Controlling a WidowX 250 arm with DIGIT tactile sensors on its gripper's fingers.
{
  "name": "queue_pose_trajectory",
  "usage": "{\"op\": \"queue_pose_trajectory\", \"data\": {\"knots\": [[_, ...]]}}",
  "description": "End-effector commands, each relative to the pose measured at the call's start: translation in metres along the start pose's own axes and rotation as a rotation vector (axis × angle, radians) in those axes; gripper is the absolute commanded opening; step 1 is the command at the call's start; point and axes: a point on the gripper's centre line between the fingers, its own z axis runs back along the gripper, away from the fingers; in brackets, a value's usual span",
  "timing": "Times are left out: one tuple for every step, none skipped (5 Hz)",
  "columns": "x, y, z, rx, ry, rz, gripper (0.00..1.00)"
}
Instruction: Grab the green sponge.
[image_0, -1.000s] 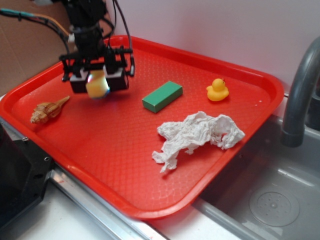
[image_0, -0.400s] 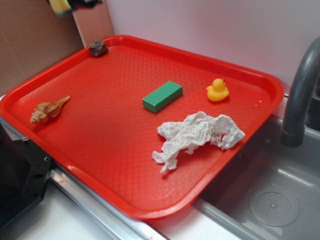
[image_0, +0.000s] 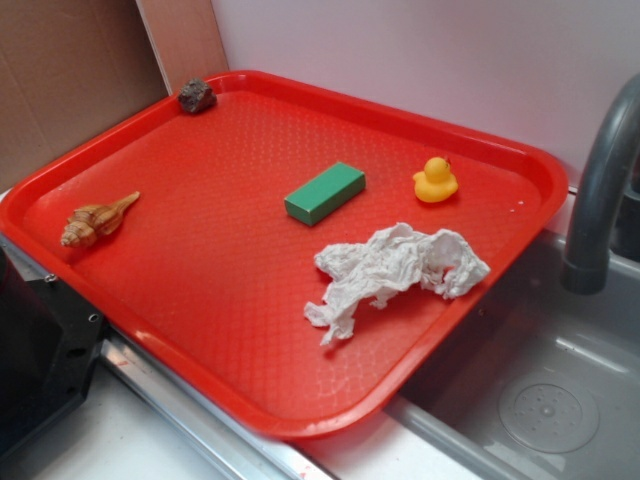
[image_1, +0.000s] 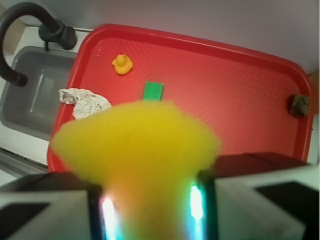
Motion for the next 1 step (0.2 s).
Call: {"op": "queue_pose_trajectory", "data": {"knots": [[-0.0035, 0.0215, 0.0024, 0.096, 0.014, 0.096, 0.00]]}}
